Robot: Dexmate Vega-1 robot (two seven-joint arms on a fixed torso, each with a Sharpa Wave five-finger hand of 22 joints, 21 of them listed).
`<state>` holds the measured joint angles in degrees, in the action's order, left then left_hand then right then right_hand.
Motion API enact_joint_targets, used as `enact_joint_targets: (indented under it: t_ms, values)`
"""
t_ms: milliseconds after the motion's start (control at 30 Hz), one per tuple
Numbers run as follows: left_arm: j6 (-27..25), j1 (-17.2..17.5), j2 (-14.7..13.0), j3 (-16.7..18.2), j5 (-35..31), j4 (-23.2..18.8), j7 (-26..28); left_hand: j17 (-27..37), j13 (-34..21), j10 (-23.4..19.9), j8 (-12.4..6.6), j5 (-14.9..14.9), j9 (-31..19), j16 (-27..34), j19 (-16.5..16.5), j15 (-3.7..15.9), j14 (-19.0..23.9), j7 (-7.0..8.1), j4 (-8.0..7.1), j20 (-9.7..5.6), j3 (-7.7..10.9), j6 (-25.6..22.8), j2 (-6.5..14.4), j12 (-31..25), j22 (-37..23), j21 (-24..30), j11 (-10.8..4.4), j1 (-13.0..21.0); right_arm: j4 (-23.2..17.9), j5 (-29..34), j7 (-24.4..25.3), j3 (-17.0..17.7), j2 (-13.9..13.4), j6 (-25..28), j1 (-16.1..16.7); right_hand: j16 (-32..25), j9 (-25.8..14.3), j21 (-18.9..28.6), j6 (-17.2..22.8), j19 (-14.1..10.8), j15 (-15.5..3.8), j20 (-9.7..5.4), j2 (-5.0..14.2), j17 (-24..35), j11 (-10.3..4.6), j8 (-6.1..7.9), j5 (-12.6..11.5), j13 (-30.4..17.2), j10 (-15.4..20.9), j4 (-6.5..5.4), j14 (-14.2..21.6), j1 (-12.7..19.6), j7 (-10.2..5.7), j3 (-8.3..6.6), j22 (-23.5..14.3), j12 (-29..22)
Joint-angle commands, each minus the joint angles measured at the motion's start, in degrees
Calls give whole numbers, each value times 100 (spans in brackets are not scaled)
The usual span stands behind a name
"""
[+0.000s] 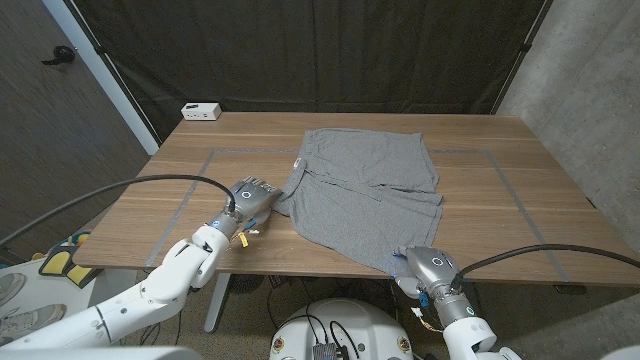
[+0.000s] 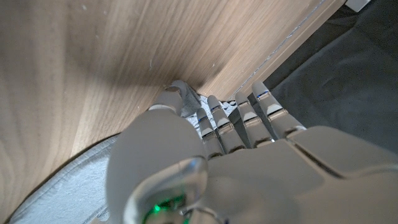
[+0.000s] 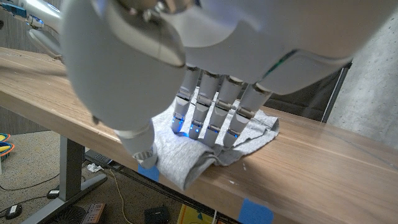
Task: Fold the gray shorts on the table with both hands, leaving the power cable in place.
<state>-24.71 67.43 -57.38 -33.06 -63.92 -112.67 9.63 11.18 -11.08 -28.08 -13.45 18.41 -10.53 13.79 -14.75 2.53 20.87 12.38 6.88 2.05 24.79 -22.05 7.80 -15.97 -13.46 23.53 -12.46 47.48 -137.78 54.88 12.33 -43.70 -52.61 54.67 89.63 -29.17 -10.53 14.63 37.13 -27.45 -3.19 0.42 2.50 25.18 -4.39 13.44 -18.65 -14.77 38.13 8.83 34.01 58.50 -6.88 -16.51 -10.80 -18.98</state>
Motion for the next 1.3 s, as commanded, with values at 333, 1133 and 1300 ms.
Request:
enact_joint_targets:
  t_ms: [333,1133,1300]
  values:
    - [404,-640,384,-520,142,597,481,41,-56,-1732,-370,-345,-40,53,-95,920,601,-14,24,-52,211,-1977,182,-98,-19,337,5,297,146,-257,494,303,-46,-520,80,-732,-26,118,1320,-212,-937,-101,320,762,-159,176,56,-290,969,1,623,474,-2,215,-61,-705]
    - [48,-564,362,-464,123,469,1259,184,-783,-3141,-1013,-383,-321,204,-129,1027,1560,-671,-70,-48,384,-3324,202,-816,-5,656,59,669,-221,-1913,1940,1784,-209,-1961,932,-1285,-63,335,2369,-469,-808,-26,723,1475,221,288,240,-752,1787,13,1363,1069,403,38,-126,-1548]
    - [-37,-428,310,-267,257,299,1555,208,-940,-3163,-1136,-267,-439,172,-85,1040,1616,-638,-88,-54,378,-3356,180,-930,-13,682,64,709,-156,-1481,1906,1563,-135,-1778,751,-1521,-53,380,2438,-502,-748,3,687,1747,289,251,314,-853,1884,25,1416,1131,482,61,-141,-1676]
